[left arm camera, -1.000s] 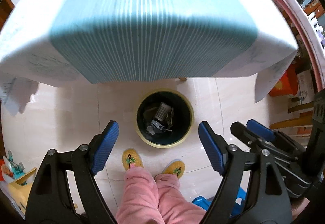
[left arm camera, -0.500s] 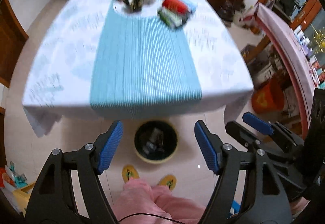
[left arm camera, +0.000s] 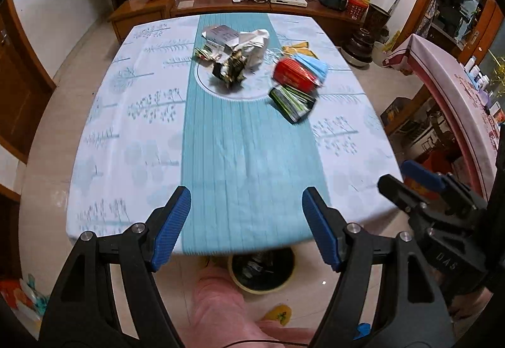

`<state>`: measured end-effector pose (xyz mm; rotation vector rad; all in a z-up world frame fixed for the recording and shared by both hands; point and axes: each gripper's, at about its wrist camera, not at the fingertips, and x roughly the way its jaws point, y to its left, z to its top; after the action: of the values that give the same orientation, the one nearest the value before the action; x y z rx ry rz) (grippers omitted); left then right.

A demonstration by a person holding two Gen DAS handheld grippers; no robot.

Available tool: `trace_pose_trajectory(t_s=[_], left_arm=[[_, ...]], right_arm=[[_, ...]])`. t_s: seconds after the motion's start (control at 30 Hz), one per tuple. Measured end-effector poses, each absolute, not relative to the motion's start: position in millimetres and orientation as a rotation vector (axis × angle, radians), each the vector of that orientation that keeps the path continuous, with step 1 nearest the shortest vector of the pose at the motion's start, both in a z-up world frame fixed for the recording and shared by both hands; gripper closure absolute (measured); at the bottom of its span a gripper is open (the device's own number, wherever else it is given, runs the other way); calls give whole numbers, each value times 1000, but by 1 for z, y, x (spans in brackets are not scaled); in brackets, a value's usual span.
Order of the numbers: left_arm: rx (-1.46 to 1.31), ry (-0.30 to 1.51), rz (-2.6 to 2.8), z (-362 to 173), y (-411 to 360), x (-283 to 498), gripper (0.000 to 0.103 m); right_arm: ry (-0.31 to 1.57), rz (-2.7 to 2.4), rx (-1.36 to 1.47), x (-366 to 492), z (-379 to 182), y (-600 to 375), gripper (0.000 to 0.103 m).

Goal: Collect trash
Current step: 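Raise both tools back over the table toward the remaining trash, then grasp the green-and-black snack packet with the right tool while the left tool grasps the black-and-gold wrapper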

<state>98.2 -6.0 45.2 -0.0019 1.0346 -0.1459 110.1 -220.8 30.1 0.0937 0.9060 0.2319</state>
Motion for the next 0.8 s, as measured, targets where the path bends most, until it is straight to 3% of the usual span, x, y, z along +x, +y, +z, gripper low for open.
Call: trace_pose_trajectory(t_s=[0.47,0.8], left_arm=[[27,1191,-298,-23,25,296,33],[76,1250,-396,-56,18,371,33]], right_arm=[[1056,172,62,301,-58,-210,42],[1141,208,105,344,-102,-214,42]])
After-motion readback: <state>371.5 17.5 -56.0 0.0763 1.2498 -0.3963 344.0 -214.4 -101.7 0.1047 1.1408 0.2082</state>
